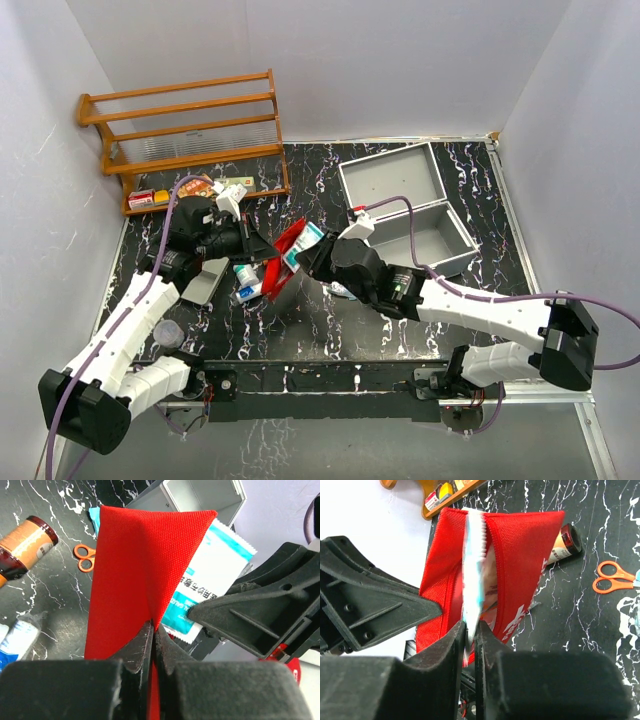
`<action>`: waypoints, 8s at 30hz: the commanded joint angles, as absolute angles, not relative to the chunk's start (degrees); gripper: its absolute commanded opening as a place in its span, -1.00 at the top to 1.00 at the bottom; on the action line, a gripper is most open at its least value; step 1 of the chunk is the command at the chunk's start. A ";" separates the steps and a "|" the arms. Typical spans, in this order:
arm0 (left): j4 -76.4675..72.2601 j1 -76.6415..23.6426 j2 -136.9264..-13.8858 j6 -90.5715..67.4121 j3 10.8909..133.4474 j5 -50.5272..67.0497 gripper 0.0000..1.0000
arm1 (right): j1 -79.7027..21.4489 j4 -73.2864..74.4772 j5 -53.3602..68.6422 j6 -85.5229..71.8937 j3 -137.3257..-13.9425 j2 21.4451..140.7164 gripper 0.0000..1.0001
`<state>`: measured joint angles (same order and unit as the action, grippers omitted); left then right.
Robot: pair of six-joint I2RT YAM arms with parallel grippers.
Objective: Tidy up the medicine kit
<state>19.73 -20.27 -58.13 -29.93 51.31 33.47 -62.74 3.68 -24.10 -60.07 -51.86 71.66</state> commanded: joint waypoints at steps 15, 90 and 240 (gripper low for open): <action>22.42 -20.55 -57.42 -17.13 55.12 25.80 1.00 | -62.84 18.24 -21.01 -60.12 -69.94 78.14 1.00; 19.04 -20.49 -56.27 -22.21 54.16 26.01 1.00 | -63.36 26.26 -23.22 -69.36 -78.64 89.65 1.00; 19.32 -20.56 -57.18 -24.41 57.31 -6.74 1.00 | -51.85 32.50 -18.40 -35.16 -68.37 104.24 0.29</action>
<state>21.12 -20.38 -57.45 -24.25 54.78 -5.91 -52.05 31.90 -16.21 -35.86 -66.32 101.54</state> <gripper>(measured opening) 0.009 0.360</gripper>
